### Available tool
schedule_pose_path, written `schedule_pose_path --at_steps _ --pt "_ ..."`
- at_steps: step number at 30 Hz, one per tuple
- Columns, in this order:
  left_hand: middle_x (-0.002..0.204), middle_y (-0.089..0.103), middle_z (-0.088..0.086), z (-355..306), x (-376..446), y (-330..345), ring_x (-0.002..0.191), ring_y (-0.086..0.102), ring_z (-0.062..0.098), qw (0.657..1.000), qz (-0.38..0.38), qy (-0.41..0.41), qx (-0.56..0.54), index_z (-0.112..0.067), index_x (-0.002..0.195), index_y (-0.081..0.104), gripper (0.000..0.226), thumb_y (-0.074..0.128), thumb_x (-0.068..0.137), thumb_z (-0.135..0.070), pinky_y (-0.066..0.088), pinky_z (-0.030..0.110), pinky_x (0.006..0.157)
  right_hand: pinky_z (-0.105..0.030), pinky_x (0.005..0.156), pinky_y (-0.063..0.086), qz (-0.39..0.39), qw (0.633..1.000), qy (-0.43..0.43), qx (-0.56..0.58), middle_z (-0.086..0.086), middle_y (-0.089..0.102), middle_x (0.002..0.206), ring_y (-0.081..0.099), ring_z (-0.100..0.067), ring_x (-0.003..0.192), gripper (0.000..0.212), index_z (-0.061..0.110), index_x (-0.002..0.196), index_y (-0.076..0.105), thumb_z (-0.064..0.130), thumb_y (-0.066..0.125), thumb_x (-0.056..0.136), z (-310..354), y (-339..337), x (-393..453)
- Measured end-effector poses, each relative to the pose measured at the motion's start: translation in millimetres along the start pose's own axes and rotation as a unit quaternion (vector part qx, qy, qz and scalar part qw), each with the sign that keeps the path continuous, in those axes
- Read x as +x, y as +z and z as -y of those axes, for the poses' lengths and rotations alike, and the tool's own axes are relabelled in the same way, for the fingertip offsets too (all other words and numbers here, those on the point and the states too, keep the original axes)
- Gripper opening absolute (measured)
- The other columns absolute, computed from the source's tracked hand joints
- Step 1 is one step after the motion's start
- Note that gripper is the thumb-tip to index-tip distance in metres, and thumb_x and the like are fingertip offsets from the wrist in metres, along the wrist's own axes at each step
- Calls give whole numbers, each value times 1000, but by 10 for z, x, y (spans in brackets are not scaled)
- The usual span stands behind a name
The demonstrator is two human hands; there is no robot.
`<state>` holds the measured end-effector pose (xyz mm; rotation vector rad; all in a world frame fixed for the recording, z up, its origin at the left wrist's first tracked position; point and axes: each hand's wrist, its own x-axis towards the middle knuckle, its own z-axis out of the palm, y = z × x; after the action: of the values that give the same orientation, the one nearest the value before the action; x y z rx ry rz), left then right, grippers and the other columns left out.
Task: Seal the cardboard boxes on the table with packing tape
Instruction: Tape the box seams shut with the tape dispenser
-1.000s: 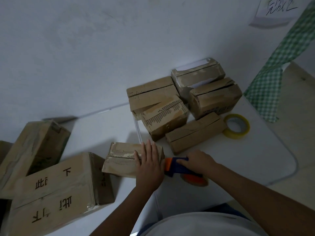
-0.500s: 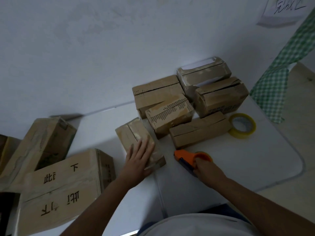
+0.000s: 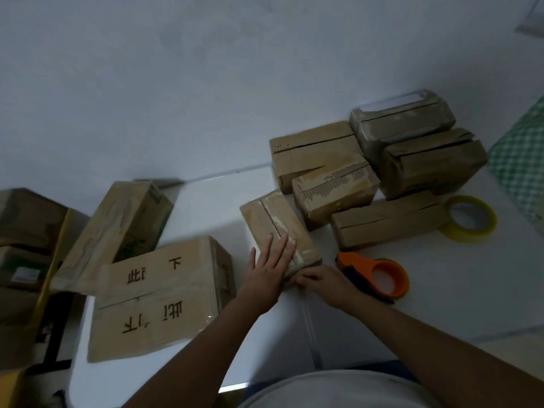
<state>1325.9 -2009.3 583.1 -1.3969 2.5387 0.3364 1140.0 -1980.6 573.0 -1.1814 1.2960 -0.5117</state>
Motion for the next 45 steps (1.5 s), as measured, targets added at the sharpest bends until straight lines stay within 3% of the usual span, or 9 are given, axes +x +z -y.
schedule_pose_path --at_steps 4,8,13,25,29,37,40,43,45 --pt "160 -30 -9 62 -26 15 147 -29 23 1000 -10 21 -4 -31 153 -22 107 65 91 -26 0 58 119 -22 66 48 -98 992 74 -10 -10 71 88 67 -29 88 20 7 91 71 15 53 99 -270 -77 46" --pt "160 -27 -14 239 -147 17 148 -26 19 996 -13 83 12 -36 154 -18 106 64 90 -16 -4 56 117 -21 69 50 -148 984 66 -76 -4 69 91 65 -18 82 18 6 102 68 9 51 98 -461 -230 -164" --pt "161 -26 -15 215 -269 26 149 -24 18 995 -15 95 -29 -37 156 -10 93 58 92 -47 -5 53 118 -36 67 45 -367 916 57 -151 -9 54 90 54 -26 81 14 7 94 55 18 64 92 -727 -478 -453" --pt "161 -24 -13 61 -312 58 147 -27 20 998 -12 60 -18 -39 153 -14 69 18 94 -57 4 53 122 -32 63 41 -239 909 100 -328 -2 57 88 58 -19 80 10 17 101 46 27 48 100 -833 -588 -557" --pt "162 -21 -11 89 -257 61 148 -25 22 997 -17 71 -28 -37 154 -10 70 23 95 -55 6 55 122 -29 66 43 -242 941 -22 -234 -7 67 102 62 -17 81 29 10 128 52 19 42 102 -676 -651 -754" --pt "163 -9 -11 -79 -5 -157 151 -9 16 990 -49 49 -121 -30 158 7 71 27 97 -60 7 39 123 -22 59 42 -248 953 -57 -166 3 67 88 61 -4 76 19 18 106 62 25 45 102 -108 -883 -780" --pt "150 41 -12 -320 38 -392 130 45 2 883 -95 -89 -451 -33 145 44 54 40 96 -55 43 9 92 -24 59 47 -248 955 -75 -147 8 67 81 62 -2 72 34 21 95 64 50 45 94 69 -929 -806" --pt "117 71 4 -474 109 -560 103 68 16 684 30 -213 -697 -24 118 67 32 50 100 -43 55 29 82 -26 61 48 -242 954 -91 -155 8 67 77 62 -2 69 42 20 90 65 56 44 89 154 -947 -808" --pt "110 72 13 -515 130 -621 103 68 25 608 81 -216 -760 -11 112 70 34 51 101 -37 55 40 95 -23 59 47 -232 953 -99 -169 8 66 75 62 -2 68 44 21 89 64 59 42 88 181 -963 -801"
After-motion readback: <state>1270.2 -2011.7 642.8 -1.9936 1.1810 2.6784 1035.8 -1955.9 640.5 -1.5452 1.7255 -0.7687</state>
